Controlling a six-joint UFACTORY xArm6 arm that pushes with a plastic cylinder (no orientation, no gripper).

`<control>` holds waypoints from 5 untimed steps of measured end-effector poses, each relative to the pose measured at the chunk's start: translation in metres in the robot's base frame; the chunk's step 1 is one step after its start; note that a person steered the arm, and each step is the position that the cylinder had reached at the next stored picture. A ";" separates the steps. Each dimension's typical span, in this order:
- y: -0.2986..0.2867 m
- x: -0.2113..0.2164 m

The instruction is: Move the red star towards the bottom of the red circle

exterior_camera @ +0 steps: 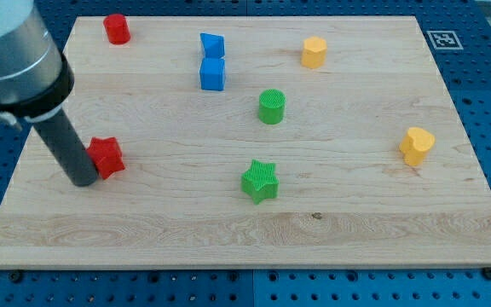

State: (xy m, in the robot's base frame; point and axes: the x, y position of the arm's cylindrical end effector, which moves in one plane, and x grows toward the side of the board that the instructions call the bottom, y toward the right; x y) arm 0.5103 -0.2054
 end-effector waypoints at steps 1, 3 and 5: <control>0.006 -0.013; 0.032 0.016; 0.022 -0.046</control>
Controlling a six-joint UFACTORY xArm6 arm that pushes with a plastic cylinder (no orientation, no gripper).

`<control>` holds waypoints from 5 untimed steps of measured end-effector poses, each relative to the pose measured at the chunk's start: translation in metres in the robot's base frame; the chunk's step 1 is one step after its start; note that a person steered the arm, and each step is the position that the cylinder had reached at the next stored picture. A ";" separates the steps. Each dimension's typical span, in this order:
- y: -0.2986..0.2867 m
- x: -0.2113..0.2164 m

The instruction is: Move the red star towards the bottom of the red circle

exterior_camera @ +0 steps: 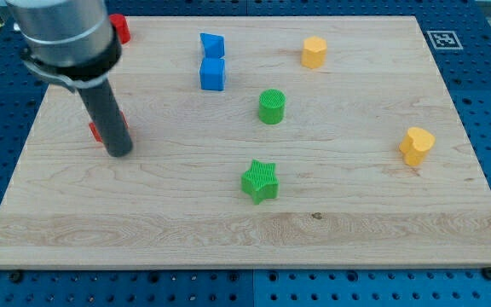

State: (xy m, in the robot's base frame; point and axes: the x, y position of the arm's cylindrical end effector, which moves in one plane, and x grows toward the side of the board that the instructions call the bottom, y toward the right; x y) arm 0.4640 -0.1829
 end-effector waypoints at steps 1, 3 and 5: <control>-0.011 -0.024; -0.032 -0.036; -0.039 -0.029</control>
State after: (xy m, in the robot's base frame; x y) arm 0.4352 -0.2220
